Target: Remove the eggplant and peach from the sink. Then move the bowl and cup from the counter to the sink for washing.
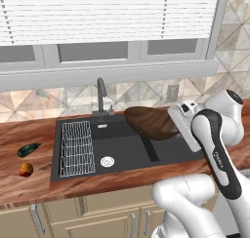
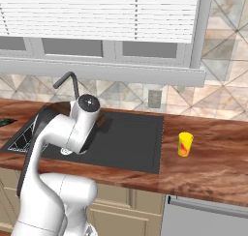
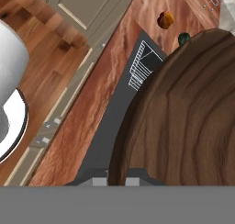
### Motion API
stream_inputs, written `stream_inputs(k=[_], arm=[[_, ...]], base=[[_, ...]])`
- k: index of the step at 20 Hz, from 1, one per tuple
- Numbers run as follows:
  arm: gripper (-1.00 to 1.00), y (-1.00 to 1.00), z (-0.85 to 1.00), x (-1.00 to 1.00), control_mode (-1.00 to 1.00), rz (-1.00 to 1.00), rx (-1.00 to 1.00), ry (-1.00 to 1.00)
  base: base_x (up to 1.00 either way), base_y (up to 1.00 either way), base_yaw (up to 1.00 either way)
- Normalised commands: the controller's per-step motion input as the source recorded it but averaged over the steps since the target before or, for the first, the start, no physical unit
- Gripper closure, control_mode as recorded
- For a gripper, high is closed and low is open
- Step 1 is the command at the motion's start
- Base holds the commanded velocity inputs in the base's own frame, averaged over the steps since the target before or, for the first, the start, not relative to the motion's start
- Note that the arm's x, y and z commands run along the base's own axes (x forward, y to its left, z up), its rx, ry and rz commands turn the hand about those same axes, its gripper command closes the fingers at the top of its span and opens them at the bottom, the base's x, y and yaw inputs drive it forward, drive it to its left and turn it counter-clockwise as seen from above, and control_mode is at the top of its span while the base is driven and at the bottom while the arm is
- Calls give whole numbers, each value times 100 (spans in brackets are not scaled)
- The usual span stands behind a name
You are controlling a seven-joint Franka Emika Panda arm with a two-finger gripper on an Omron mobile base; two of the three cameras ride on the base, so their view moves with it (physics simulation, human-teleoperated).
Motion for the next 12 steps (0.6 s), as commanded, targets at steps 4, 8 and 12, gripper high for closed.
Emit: stream_inputs(k=[4,8,12], arm=[[100,7,-7,6,-100,0,0,0],[100,11,-5,8,-100,0,0,0],[100,12,-5,10,-100,0,-3,4]], base=[[0,0,0],[0,0,0],[0,0,0]])
